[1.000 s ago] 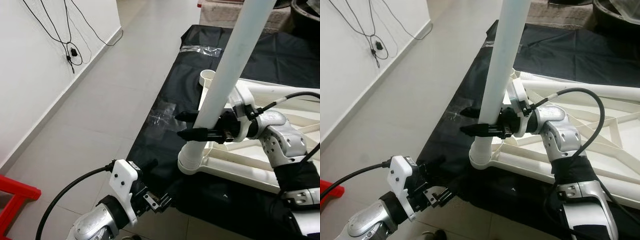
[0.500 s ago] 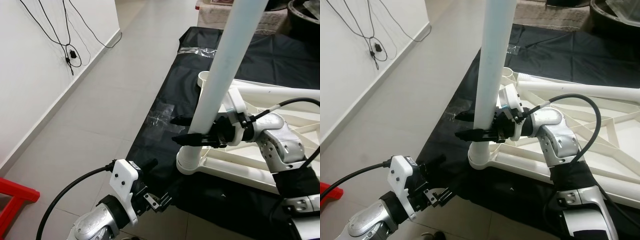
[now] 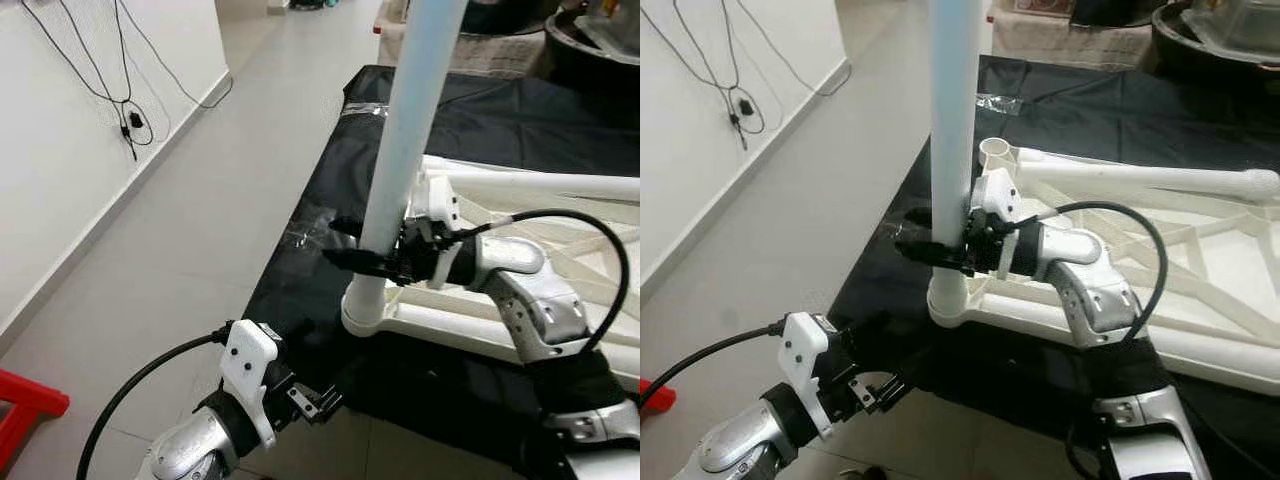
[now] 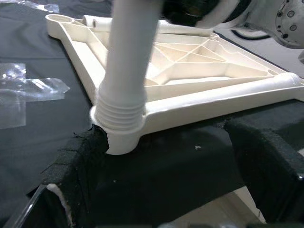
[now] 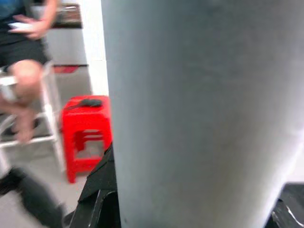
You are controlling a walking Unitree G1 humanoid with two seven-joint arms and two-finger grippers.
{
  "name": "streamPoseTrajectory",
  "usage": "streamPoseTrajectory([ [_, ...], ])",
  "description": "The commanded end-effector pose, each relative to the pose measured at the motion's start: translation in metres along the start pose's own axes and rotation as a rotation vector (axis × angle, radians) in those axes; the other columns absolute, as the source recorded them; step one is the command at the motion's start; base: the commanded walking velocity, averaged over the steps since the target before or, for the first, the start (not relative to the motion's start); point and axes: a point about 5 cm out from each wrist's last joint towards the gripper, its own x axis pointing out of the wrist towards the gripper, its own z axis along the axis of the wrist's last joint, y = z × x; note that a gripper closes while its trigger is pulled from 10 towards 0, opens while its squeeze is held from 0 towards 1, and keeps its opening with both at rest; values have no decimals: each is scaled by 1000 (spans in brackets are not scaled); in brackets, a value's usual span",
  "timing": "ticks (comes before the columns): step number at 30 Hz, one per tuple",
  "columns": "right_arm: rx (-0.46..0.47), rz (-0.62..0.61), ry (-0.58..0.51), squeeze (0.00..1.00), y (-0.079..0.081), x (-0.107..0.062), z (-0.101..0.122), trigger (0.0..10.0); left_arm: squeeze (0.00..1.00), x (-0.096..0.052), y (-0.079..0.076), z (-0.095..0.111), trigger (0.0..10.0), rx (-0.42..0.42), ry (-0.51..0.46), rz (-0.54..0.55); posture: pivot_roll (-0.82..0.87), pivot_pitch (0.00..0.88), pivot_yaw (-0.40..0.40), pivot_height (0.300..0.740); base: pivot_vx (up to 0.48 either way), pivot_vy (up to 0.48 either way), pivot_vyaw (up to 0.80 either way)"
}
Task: Building children table
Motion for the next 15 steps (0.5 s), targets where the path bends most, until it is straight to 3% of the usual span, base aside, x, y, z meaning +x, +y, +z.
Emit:
streamPoseTrajectory([
  [1,86,-182,120,0,-9,-9,-29,10000,0,-1,1,-3,10000,4,8,2,94,187,6,740,0,0,0],
  [2,86,-182,120,0,-9,-9,-29,10000,0,-1,1,-3,10000,4,8,2,94,187,6,740,0,0,0],
  [5,125,-361,97,0,-16,-6,-31,10000,0,0,2,-2,10000,8,6,7,90,191,9,740,0,0,0],
  [7,125,-361,97,0,-16,-6,-31,10000,0,0,2,-2,10000,8,6,7,90,191,9,740,0,0,0],
  [10,144,-525,88,0,-15,-6,-38,10000,0,1,3,-2,10000,10,4,9,92,195,11,740,0,0,0],
  [12,151,-552,85,0,-14,-6,-39,10000,0,1,3,-2,10000,10,3,9,92,195,11,740,0,0,0],
  [15,107,-804,123,0,-16,-11,-44,10000,0,2,5,-2,10000,14,2,12,88,198,14,740,0,0,0],
])
